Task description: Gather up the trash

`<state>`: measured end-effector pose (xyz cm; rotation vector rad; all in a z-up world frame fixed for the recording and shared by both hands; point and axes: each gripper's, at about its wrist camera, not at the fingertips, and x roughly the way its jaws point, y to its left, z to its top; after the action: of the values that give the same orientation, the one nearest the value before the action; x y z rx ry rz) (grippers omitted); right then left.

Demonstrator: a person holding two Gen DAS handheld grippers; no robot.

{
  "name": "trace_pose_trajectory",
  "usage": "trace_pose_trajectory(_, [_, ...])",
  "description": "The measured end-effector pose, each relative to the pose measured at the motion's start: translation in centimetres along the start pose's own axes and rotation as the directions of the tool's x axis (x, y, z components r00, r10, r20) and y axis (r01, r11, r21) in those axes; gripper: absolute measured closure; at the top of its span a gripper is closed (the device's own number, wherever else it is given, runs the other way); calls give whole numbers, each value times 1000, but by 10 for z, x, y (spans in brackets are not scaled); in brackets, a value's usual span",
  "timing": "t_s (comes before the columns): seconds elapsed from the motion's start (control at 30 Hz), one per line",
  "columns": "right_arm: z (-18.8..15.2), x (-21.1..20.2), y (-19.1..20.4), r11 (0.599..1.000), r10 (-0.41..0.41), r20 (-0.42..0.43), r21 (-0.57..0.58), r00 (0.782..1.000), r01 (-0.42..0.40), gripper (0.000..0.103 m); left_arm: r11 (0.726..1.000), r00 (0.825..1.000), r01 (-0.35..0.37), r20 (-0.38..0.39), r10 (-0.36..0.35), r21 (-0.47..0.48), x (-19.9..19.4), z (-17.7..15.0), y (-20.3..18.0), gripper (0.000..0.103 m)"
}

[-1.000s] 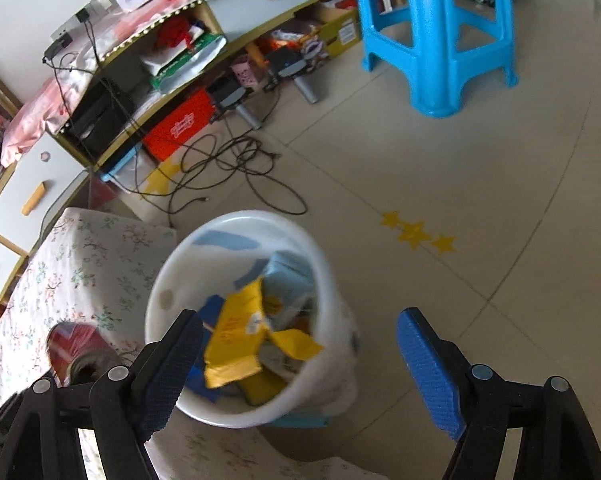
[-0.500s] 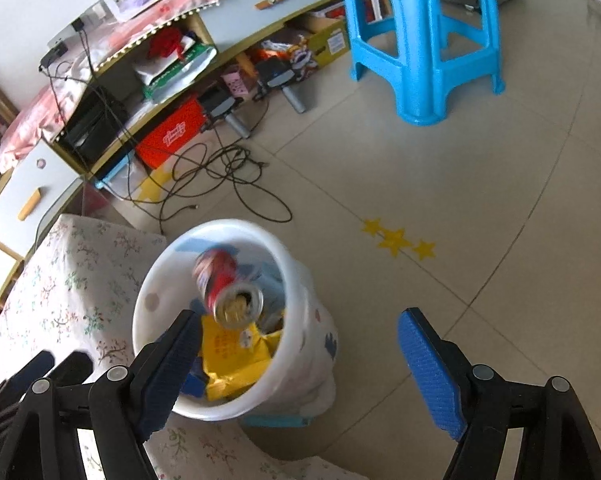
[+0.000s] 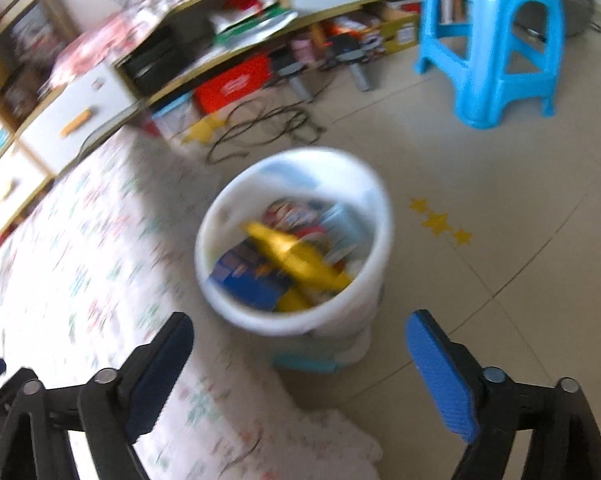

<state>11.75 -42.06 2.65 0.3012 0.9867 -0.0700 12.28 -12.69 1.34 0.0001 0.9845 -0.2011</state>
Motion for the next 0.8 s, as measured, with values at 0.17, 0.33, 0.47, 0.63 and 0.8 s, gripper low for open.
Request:
trace_pose_trajectory(0.17, [-34, -18, 48, 984, 27, 9, -175, 1000, -25, 0, 995, 996, -87, -2, 87, -43, -21, -33, 22, 0])
trace_pose_trajectory(0.33, [-69, -24, 80, 967, -18, 58, -253, 998, 32, 0, 985, 989, -147, 14, 149, -89, -36, -61, 35, 0])
trace_pose_trajectory(0.47, [-91, -27, 96, 960, -24, 122, -274, 992, 57, 0, 980, 985, -161, 41, 167, -117, -48, -75, 43, 0])
trace_pose_trajectory(0.63, [-102, -22, 109, 954, -10, 119, -295, 993, 45, 0, 973, 980, -170, 78, 184, -159, -58, -83, 56, 0])
trace_pose_trajectory(0.8, [-106, -18, 118, 953, -7, 117, -301, 993, 42, 0, 969, 980, -170, 75, 186, -177, -58, -87, 62, 0])
